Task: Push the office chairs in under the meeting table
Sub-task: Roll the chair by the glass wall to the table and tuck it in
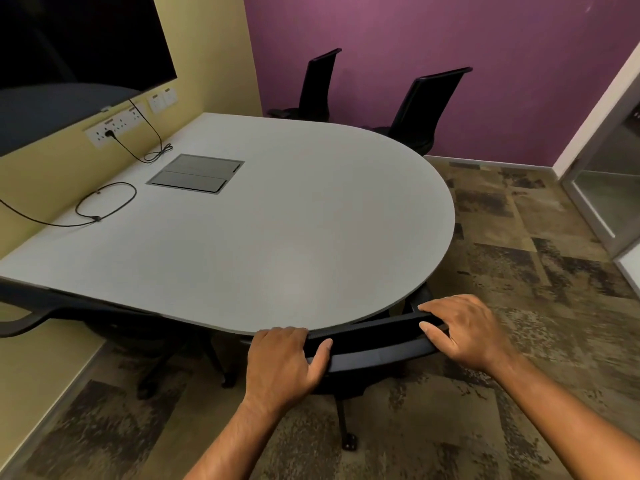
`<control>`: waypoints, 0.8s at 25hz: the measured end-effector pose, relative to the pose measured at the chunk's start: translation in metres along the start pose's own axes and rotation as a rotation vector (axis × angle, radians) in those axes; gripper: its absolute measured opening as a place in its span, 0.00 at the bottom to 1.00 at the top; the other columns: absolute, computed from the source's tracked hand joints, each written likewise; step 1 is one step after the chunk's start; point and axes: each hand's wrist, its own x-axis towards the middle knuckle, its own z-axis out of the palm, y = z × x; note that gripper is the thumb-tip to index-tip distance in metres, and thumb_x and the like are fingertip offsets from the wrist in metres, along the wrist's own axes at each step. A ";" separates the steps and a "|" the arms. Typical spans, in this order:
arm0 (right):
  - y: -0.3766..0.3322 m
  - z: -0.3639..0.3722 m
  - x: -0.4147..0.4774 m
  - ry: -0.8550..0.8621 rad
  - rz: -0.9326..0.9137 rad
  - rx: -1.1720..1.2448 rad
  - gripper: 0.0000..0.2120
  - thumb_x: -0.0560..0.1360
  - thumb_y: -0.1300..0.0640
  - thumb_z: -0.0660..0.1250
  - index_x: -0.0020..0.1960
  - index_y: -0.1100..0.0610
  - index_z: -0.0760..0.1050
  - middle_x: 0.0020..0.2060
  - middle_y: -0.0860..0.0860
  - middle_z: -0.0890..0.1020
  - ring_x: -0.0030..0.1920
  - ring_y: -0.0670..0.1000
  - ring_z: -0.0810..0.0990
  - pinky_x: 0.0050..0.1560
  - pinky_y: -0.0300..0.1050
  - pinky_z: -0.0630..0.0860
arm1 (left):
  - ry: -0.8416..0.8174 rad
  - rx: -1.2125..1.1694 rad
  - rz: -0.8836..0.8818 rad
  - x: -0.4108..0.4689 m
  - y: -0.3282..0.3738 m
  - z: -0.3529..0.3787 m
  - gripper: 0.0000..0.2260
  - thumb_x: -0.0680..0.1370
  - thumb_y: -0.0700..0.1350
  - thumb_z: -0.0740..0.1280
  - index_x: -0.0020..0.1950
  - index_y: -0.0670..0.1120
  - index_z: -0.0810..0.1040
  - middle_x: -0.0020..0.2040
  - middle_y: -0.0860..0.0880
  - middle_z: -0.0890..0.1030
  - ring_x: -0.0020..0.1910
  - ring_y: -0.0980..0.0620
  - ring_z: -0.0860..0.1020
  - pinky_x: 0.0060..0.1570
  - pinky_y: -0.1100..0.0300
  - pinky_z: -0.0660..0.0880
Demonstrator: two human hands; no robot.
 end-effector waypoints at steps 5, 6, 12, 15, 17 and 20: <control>-0.009 0.008 0.036 -0.043 -0.025 0.012 0.28 0.80 0.36 0.57 0.61 0.53 0.86 0.53 0.48 0.89 0.54 0.54 0.87 0.59 0.55 0.78 | 0.006 0.007 -0.035 0.017 -0.020 0.004 0.31 0.84 0.71 0.51 0.39 0.51 0.81 0.32 0.54 0.79 0.34 0.51 0.77 0.44 0.51 0.75; -0.011 0.009 0.044 -0.045 -0.033 0.021 0.28 0.80 0.36 0.57 0.61 0.54 0.86 0.53 0.49 0.89 0.54 0.55 0.87 0.58 0.55 0.79 | 0.011 0.001 -0.047 0.020 -0.024 0.005 0.31 0.84 0.71 0.52 0.38 0.51 0.80 0.32 0.54 0.78 0.33 0.52 0.76 0.43 0.51 0.76; -0.012 0.019 0.074 0.000 -0.080 0.042 0.27 0.81 0.38 0.58 0.59 0.56 0.86 0.48 0.51 0.89 0.48 0.56 0.87 0.51 0.54 0.80 | 0.015 0.002 -0.080 0.042 -0.041 0.008 0.31 0.84 0.70 0.53 0.37 0.50 0.81 0.31 0.54 0.78 0.32 0.52 0.76 0.43 0.50 0.77; -0.013 0.025 0.075 0.016 -0.068 0.035 0.26 0.81 0.38 0.58 0.59 0.55 0.86 0.48 0.50 0.89 0.47 0.55 0.87 0.52 0.53 0.79 | 0.008 0.004 -0.068 0.047 -0.050 0.009 0.32 0.83 0.70 0.52 0.42 0.50 0.85 0.33 0.53 0.82 0.34 0.52 0.78 0.43 0.51 0.76; -0.013 0.027 0.074 0.024 -0.062 0.033 0.26 0.81 0.38 0.58 0.59 0.54 0.86 0.48 0.50 0.89 0.48 0.55 0.87 0.52 0.53 0.79 | 0.004 0.012 -0.057 0.047 -0.051 0.008 0.32 0.83 0.70 0.51 0.43 0.50 0.85 0.34 0.53 0.82 0.35 0.51 0.79 0.42 0.52 0.75; -0.014 0.026 0.072 0.003 -0.046 0.038 0.26 0.81 0.37 0.58 0.60 0.54 0.86 0.49 0.50 0.89 0.48 0.55 0.87 0.53 0.54 0.80 | -0.022 0.029 -0.045 0.046 -0.049 0.003 0.32 0.83 0.69 0.50 0.44 0.50 0.85 0.35 0.53 0.82 0.35 0.52 0.79 0.43 0.52 0.75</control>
